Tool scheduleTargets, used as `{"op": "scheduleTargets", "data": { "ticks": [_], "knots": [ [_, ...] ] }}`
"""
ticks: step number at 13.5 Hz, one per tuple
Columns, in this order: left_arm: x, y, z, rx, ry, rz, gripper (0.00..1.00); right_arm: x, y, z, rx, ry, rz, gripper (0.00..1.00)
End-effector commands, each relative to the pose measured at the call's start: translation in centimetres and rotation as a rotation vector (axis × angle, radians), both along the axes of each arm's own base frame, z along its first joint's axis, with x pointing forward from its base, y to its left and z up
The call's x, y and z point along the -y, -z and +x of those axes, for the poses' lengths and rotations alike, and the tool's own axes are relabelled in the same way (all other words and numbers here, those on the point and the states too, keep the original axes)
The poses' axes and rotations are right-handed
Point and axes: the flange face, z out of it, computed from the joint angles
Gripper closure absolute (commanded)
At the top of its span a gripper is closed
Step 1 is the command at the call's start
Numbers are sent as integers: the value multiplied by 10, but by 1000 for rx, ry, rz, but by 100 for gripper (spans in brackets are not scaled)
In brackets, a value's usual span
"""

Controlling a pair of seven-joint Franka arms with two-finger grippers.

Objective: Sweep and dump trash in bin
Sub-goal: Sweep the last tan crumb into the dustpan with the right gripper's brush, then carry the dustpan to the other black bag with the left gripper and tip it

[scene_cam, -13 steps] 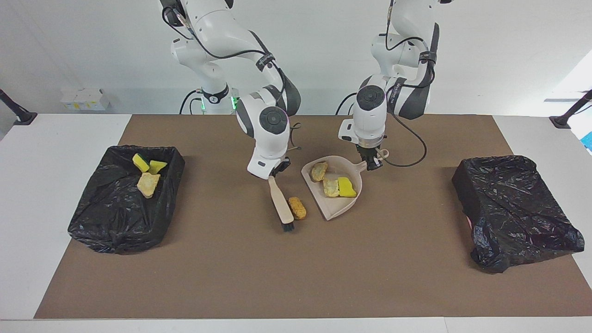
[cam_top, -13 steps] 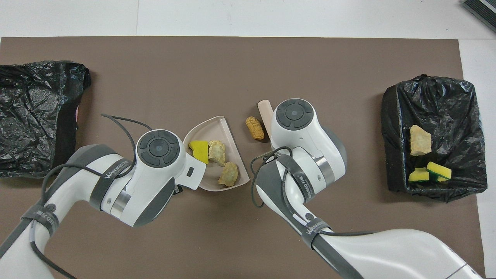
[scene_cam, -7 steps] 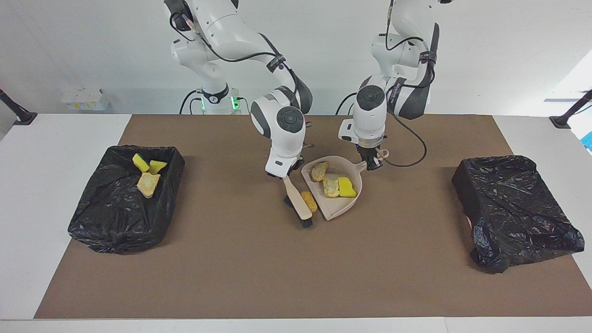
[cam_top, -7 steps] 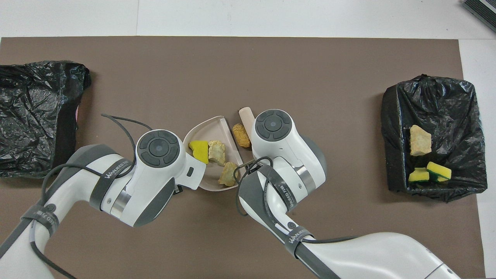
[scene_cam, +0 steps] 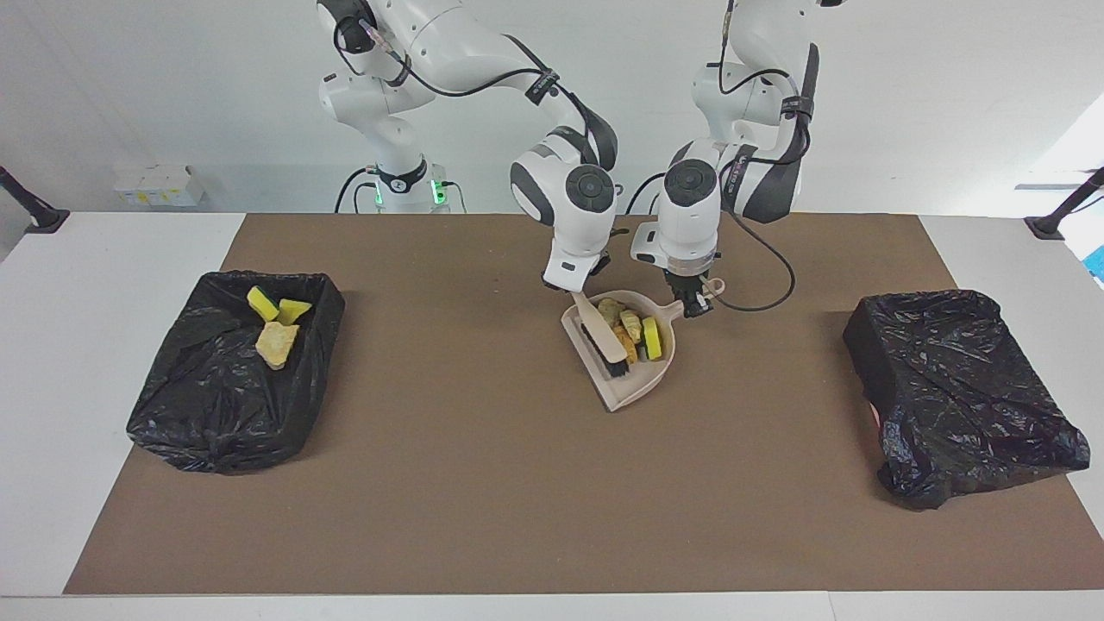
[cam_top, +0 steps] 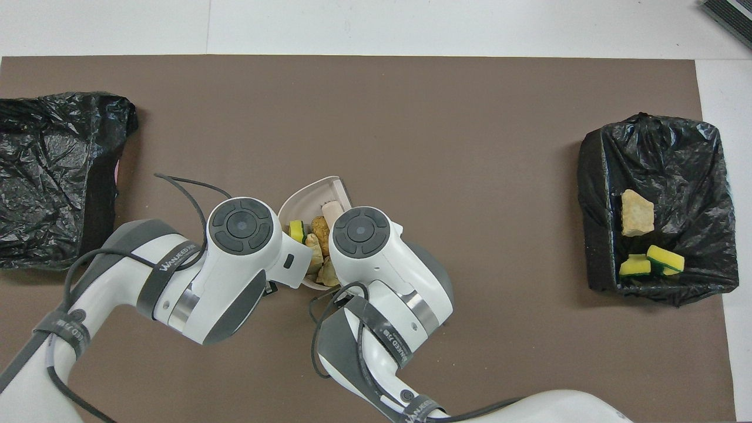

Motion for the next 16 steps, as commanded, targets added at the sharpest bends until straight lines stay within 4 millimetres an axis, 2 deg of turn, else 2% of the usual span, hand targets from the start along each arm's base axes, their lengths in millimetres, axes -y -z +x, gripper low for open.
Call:
{"op": "scheduleTargets", "data": {
  "ticks": [1, 3, 5, 6, 7, 8, 10, 11, 12, 13, 14, 16],
  "knots": [
    [-5, -2, -1, 6, 52, -10, 100, 43, -31, -9, -36, 7, -34, 100],
    [-10, -3, 2, -2, 94, -12, 100, 62, -45, 0, -36, 1, -25, 100],
    [-26, -5, 11, 2, 91, -19, 100, 76, -66, 5, -36, 10, -24, 100],
    [-28, -12, 12, 3, 129, -25, 100, 84, -76, 6, -31, 32, -32, 100],
    [-40, -18, 18, 2, 139, -27, 100, 90, -90, 5, -18, 56, -35, 100],
    [-46, -31, 19, 22, 149, -34, 100, 97, -96, 4, -28, 95, -46, 100],
    [-65, -53, 23, 52, 150, -43, 100, 101, -97, 0, -57, 148, -73, 100],
    [-78, -69, 24, 70, 156, -46, 100, 99, -98, -6, -61, 177, -73, 100],
    [-99, -84, 26, 76, 170, -45, 100, 94, -94, -13, -86, 213, -71, 100],
    [-116, -96, 26, 74, 186, -42, 100, 80, -91, -22, -97, 257, -82, 100],
    [-132, -104, 27, 79, 181, -41, 100, 52, -88, -40, -90, 264, -101, 100],
    [-180, -127, 34, 62, 95, -20, 100, 23, -77, -54, -103, 312, -85, 100]
  ]
}}
